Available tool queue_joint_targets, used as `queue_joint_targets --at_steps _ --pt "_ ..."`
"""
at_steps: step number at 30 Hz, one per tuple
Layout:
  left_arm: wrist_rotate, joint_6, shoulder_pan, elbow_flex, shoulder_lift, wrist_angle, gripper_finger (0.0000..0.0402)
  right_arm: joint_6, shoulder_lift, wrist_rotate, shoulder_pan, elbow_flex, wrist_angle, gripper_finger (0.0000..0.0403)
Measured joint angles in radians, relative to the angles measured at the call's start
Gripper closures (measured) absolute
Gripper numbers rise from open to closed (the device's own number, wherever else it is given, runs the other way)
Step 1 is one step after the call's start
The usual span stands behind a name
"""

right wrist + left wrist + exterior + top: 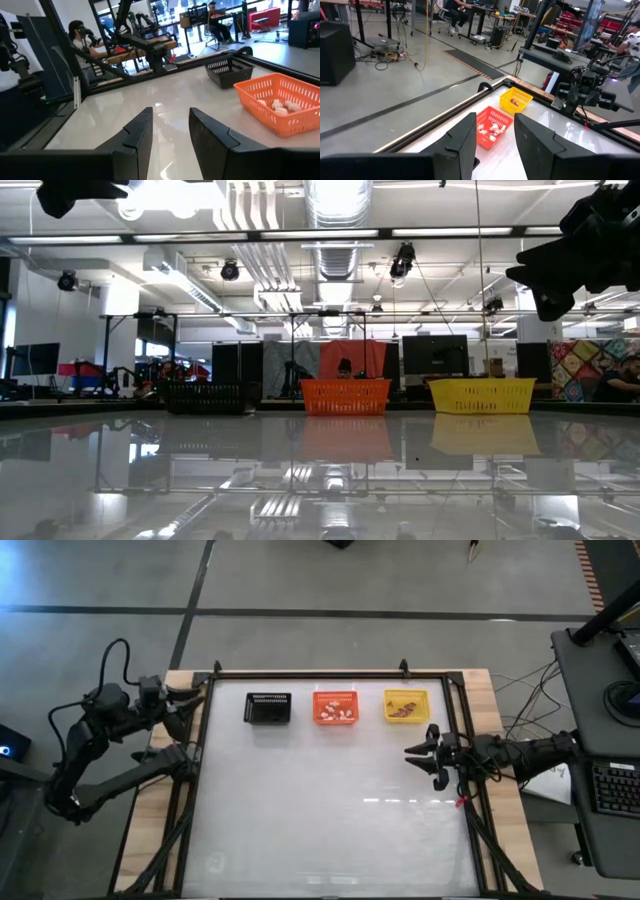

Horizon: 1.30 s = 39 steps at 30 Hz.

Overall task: Sort Halloween decoration
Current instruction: Return to home position

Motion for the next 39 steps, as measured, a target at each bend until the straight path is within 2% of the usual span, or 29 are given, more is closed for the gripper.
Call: queue_joint_targets --at_steps 19,25,33,36,39 --pt "-0.002 0.003 0.000 -0.018 0.003 0.001 0.0287 0.000 0.001 0.000 0.000 0.000 0.000 0.0284" --pt "-0.108 0.006 0.000 -0.018 0.003 0.001 0.0287 0.000 0.001 0.000 0.000 0.000 0.000 0.0284" --pt "-0.111 0.005 0.000 -0.018 0.001 0.001 0.0287 0.000 0.001 0.000 0.000 0.000 0.000 0.0284" --pt "-0.112 -0.014 0.000 -0.018 0.000 0.003 0.0287 0.000 0.001 0.000 0.000 0.000 0.000 0.0284" --pt "-0.112 -0.101 0.000 -0.032 0.000 0.050 0.0287 0.000 0.001 0.000 0.000 0.000 0.000 0.0284"
